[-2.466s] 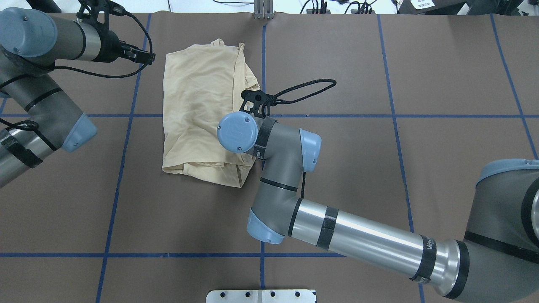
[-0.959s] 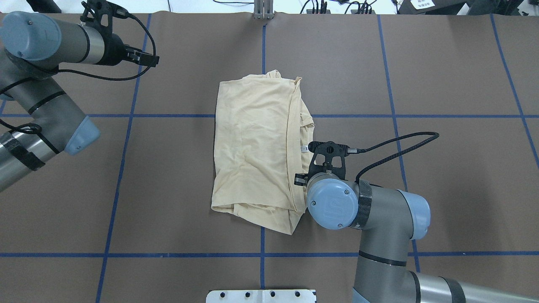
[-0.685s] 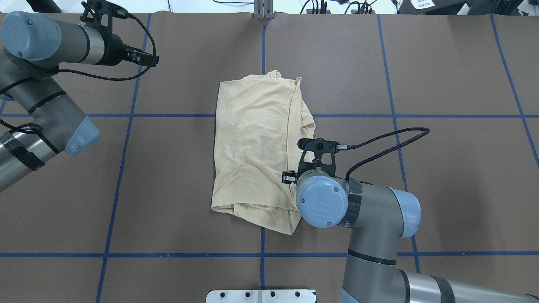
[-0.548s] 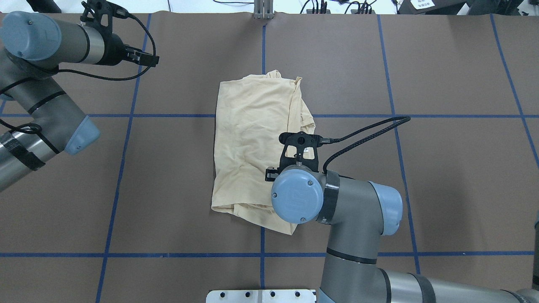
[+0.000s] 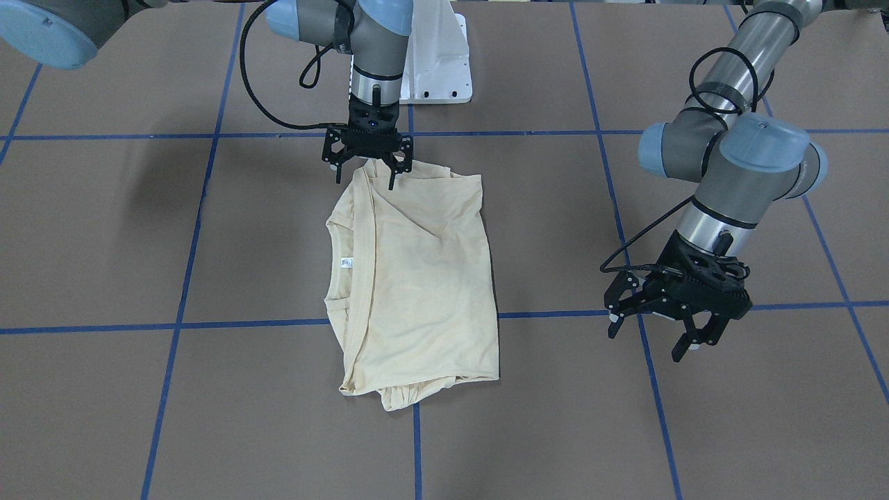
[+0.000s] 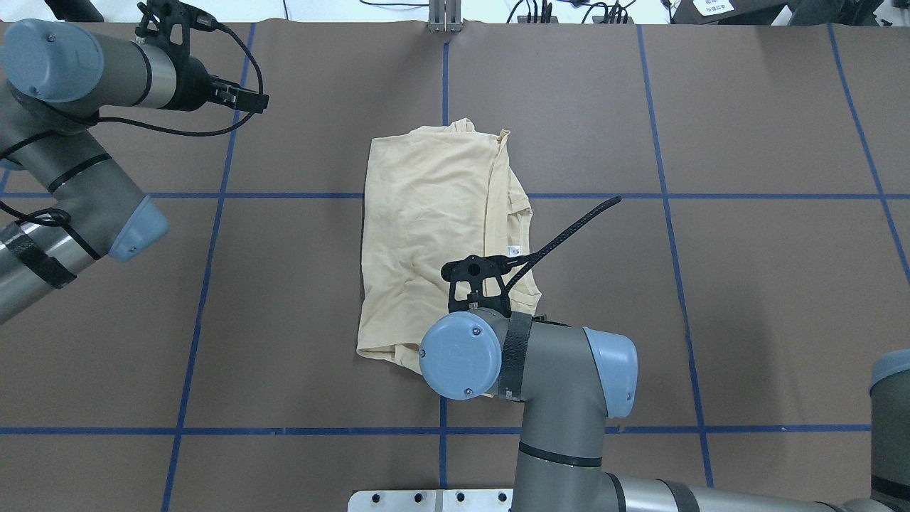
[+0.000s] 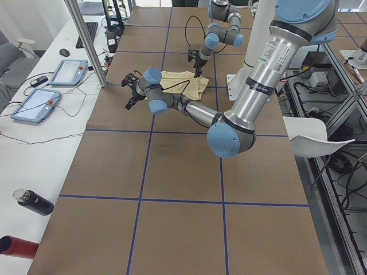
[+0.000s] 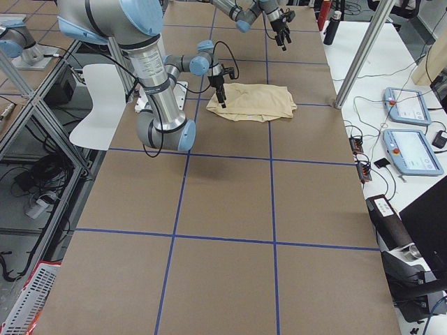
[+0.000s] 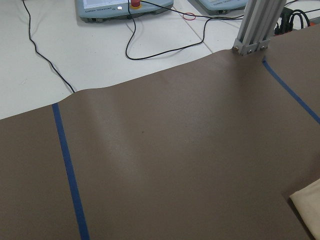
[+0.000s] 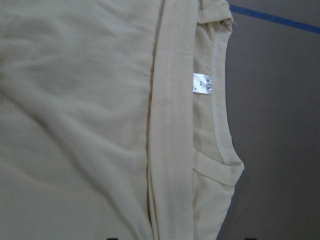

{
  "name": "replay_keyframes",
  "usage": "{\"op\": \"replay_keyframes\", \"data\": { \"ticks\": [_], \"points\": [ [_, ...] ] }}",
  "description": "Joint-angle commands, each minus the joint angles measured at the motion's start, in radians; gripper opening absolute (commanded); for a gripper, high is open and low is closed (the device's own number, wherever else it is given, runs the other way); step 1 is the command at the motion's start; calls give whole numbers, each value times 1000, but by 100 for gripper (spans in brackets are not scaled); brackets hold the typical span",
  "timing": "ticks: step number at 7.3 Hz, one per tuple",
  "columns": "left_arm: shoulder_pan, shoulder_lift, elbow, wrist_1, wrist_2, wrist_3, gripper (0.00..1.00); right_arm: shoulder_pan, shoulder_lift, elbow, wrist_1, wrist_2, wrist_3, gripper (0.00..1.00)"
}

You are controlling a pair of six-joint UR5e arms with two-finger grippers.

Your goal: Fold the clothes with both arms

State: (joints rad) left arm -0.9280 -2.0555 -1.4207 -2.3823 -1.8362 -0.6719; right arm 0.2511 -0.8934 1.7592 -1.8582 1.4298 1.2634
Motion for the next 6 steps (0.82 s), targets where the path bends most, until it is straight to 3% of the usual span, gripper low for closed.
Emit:
{"op": "replay_keyframes", "data": {
  "ticks": [1, 2, 4, 5, 6],
  "points": [
    [0, 0, 2, 0, 2, 2, 100, -1, 2, 2, -31, 75, -96, 65],
    [0, 0, 2, 0, 0, 2, 100, 2, 1, 3, -33, 102, -101, 50],
    [0, 0, 2, 0, 0, 3, 100, 3, 1, 2, -33, 104, -121, 43],
    [0, 0, 2, 0, 0, 3, 100, 5, -1, 2, -44, 104, -134, 30],
    [0, 0, 2, 0, 0, 3, 100, 13, -1, 2, -45, 104, -136, 9]
  ]
}}
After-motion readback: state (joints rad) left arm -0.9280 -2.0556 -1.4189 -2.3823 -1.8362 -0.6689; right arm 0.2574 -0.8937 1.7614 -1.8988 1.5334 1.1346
